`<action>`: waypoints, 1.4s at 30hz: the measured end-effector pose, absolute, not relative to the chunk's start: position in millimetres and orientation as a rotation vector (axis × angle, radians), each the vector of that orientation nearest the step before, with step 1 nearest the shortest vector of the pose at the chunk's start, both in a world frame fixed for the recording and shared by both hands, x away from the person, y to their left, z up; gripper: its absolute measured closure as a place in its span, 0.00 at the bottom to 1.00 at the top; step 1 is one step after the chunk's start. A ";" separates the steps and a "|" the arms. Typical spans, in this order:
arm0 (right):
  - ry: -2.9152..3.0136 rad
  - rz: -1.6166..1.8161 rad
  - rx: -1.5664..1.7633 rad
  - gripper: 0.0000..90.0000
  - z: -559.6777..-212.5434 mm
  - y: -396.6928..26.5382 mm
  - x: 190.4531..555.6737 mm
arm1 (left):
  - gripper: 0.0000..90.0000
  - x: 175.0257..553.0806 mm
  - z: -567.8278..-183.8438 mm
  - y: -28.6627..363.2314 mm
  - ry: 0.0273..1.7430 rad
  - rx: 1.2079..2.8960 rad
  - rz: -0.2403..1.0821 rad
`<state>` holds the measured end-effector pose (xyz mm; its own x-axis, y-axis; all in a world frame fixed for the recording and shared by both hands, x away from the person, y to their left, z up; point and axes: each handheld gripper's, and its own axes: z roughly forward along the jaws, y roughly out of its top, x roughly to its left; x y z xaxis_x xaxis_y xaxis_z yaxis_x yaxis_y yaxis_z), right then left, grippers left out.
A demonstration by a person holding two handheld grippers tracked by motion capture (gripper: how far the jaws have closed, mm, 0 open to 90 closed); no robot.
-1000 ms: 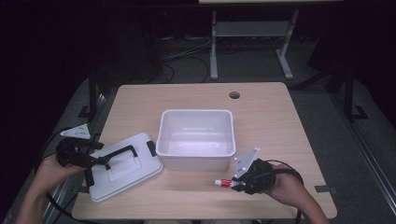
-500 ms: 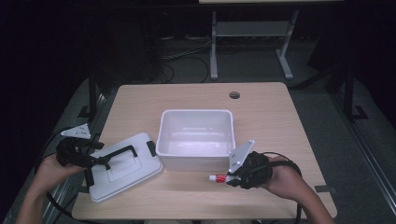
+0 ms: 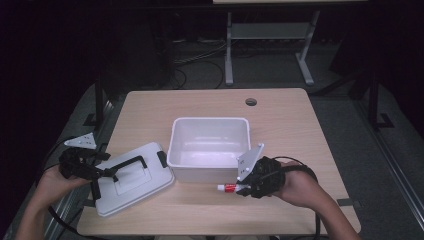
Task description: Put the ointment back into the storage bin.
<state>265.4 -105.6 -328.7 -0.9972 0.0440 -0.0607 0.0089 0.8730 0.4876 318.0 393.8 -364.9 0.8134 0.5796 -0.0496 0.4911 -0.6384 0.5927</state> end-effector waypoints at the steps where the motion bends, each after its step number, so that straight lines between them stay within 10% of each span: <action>1: 2.973 0.771 0.040 0.79 -327.5 -105.0 266.1 | 0.31 317.7 -364.6 393.9 0.787 2.388 0.193; 42: 2.984 0.719 0.004 0.79 -281.7 -73.9 298.7 | 0.30 314.7 -361.9 398.8 0.791 2.386 0.195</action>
<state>298.7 -73.9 -281.7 -0.9974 0.0195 -0.0695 -0.0143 0.8905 0.4547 314.7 398.8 -361.9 0.8106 0.5835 -0.0498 0.4937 -0.6353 0.5938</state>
